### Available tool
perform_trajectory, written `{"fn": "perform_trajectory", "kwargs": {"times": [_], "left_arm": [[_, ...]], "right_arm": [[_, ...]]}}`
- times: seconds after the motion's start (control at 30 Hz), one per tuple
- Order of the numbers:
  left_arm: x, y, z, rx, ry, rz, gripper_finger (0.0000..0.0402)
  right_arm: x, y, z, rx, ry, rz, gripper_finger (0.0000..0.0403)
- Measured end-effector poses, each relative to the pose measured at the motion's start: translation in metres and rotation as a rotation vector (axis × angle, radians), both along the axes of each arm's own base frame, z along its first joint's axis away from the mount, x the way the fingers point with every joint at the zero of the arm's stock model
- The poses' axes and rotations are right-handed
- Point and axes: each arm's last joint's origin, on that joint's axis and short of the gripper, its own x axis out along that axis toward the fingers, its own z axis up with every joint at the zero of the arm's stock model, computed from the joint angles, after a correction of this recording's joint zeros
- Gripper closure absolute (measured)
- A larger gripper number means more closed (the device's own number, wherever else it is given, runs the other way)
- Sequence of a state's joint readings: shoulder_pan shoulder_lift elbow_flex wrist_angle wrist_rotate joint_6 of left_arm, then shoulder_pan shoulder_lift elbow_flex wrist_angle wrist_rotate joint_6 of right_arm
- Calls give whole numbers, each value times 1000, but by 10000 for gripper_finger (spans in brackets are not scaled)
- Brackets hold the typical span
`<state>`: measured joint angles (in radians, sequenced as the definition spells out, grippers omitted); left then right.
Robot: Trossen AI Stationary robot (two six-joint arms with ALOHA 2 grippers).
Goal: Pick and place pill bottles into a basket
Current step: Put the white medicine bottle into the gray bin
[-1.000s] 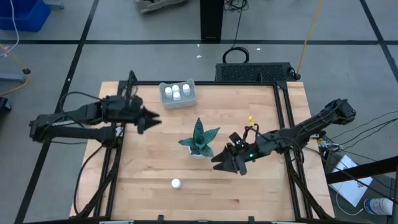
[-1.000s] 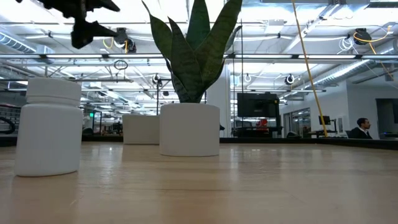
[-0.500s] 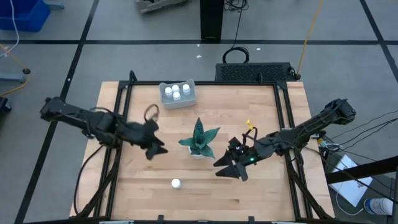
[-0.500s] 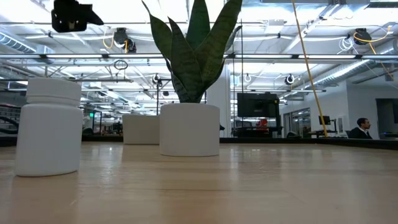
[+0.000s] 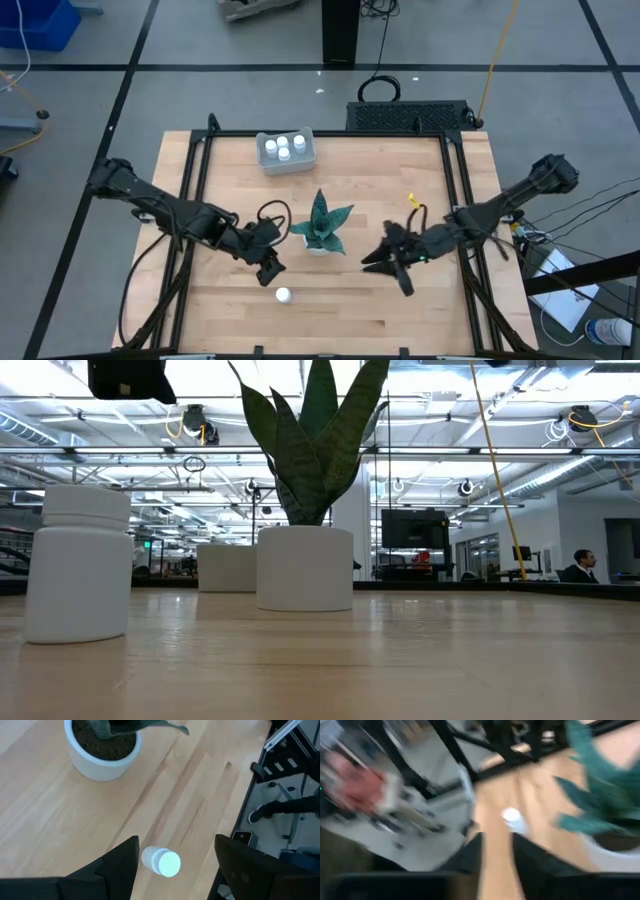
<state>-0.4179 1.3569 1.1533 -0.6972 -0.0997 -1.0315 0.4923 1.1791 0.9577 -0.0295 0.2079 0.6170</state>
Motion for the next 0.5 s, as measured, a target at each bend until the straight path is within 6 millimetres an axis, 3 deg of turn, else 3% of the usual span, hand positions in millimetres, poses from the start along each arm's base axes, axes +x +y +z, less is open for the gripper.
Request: {"fn": "perform_trajectory", "kwargs": {"times": [0.03,0.1,0.2,0.3,0.5], "left_arm": [[0,0,0,2,-3,5,137],[0,0,0,-7,-1,24,137],[1,3,0,-26,3,59,137],[2,5,0,-28,3,72,137],[2,5,0,-46,8,99,137]], "right_arm": [[-6,-2,0,-55,23,-12,350],[-20,-9,-2,-163,63,-67,385],[-45,-24,-18,-248,85,-175,388],[-71,-40,-46,-209,40,-213,400],[-107,-58,-109,-200,-70,-89,402]]}}
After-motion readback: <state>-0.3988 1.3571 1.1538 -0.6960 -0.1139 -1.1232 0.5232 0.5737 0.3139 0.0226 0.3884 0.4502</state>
